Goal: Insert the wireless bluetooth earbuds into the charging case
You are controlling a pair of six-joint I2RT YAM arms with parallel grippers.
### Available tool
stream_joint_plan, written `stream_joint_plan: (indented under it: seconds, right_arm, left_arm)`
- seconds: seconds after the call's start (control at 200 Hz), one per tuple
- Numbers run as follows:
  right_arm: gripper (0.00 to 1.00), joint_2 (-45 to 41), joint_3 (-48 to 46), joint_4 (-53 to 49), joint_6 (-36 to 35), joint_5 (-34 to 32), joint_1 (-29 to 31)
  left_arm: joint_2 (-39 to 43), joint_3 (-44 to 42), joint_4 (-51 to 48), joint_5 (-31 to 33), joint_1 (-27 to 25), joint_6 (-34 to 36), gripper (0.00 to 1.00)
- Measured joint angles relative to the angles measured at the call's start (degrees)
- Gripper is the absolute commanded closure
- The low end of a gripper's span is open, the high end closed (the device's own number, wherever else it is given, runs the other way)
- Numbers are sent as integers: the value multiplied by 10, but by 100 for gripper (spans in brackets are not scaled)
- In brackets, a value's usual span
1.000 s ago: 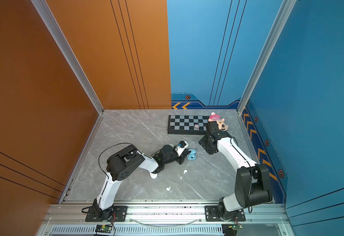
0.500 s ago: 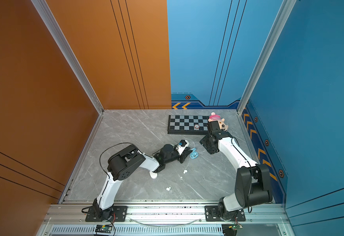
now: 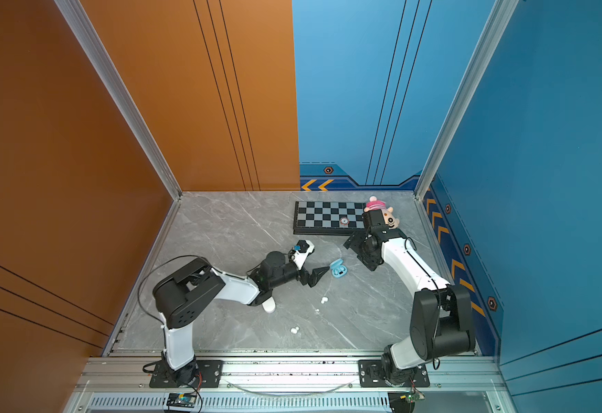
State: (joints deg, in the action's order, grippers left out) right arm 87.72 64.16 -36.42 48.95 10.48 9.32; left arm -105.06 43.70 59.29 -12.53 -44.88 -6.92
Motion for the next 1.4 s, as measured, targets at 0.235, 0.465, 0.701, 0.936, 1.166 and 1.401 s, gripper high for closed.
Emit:
stream_joint_plan:
  seconds: [0.235,0.465,0.701,0.936,1.166,1.401]
  right_arm:
    - [0,67,21,-8,-27,10,2]
    - [1,103,45,-17,-38,13,23]
    - [5,140,57,-25,-40,12,43]
    - [8,157,55,-44,-40,7,50]
    - [9,132,21,-47,-40,-5,50]
    - [9,94,-9,-51,-41,-16,49]
  left_arm:
    - [202,-49,-144,-2,69,-49,2]
    - [334,-48,-383,-1,131,-66,2]
    - [400,-46,-560,19,165,-69,2]
    - [437,-45,-643,36,191,-76,2]
    - [473,-45,-656,63,202,-86,2]
    - [471,-45,-690,70,230,-124,2]
